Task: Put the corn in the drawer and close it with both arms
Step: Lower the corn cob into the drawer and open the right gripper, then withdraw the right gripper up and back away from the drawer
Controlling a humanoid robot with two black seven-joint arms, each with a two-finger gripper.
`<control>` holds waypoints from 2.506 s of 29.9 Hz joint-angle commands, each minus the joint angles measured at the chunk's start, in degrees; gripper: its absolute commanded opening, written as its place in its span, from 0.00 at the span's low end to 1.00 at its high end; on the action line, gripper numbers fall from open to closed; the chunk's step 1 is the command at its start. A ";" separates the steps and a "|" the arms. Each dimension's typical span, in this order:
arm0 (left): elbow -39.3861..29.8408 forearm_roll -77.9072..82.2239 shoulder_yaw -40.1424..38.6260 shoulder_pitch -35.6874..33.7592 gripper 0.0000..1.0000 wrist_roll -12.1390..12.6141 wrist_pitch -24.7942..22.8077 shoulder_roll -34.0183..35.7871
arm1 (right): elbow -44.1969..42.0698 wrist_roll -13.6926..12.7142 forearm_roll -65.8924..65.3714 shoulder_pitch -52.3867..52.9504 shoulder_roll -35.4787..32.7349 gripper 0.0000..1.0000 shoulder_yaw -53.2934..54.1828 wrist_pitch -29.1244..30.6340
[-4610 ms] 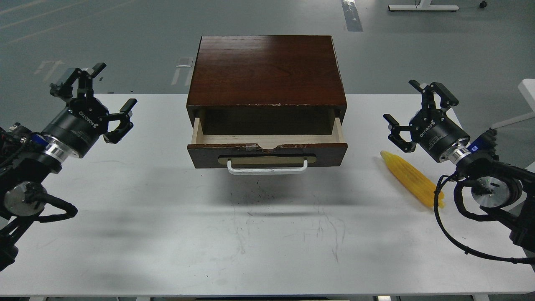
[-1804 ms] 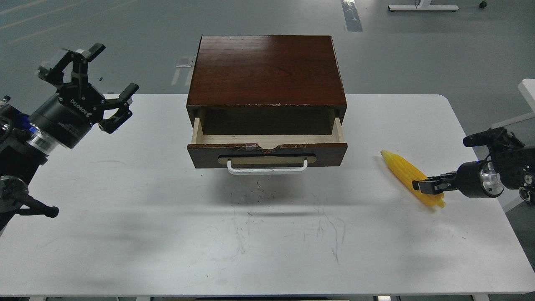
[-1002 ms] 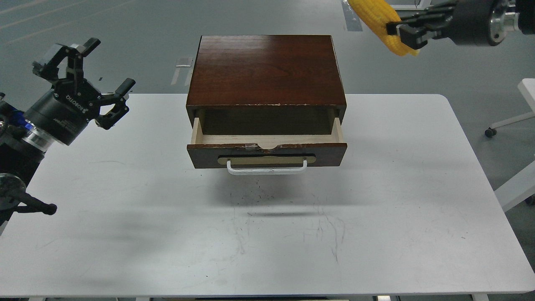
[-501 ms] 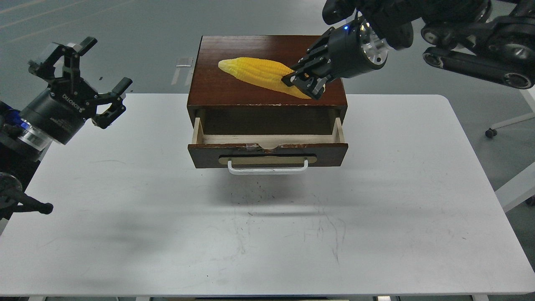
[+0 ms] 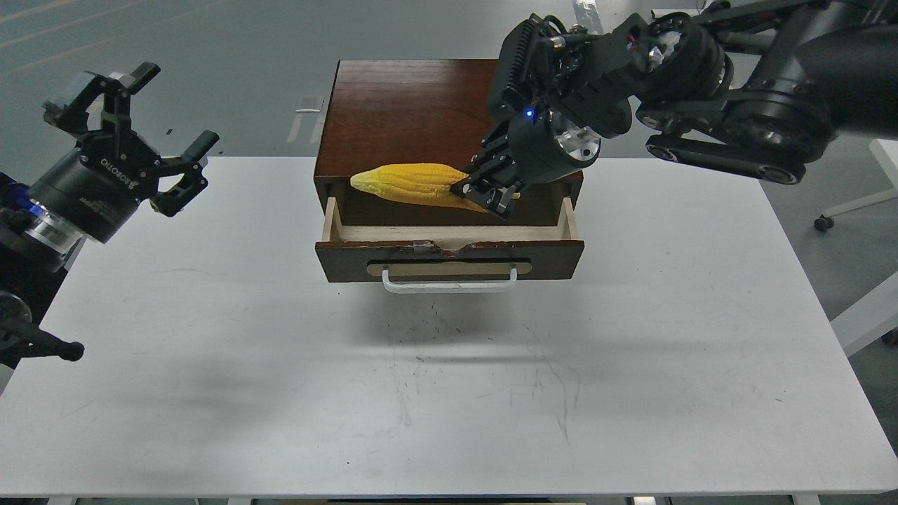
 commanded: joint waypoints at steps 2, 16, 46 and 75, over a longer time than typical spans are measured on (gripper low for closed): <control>-0.14 0.06 0.00 0.02 0.99 0.00 0.00 0.00 | -1.19 0.00 0.17 -1.80 1.35 0.09 -0.71 -0.22; -0.14 0.06 0.00 0.11 0.99 0.00 0.00 0.00 | -2.59 0.00 0.17 -4.53 1.79 0.25 -1.86 -0.22; -0.14 0.06 0.00 0.11 0.99 0.00 0.00 0.09 | 3.03 0.00 11.76 2.41 -5.76 0.94 2.09 -0.84; -0.14 0.94 0.70 0.19 0.99 0.00 0.00 -1.76 | 5.59 0.00 81.61 -58.48 -34.16 0.97 53.41 -3.39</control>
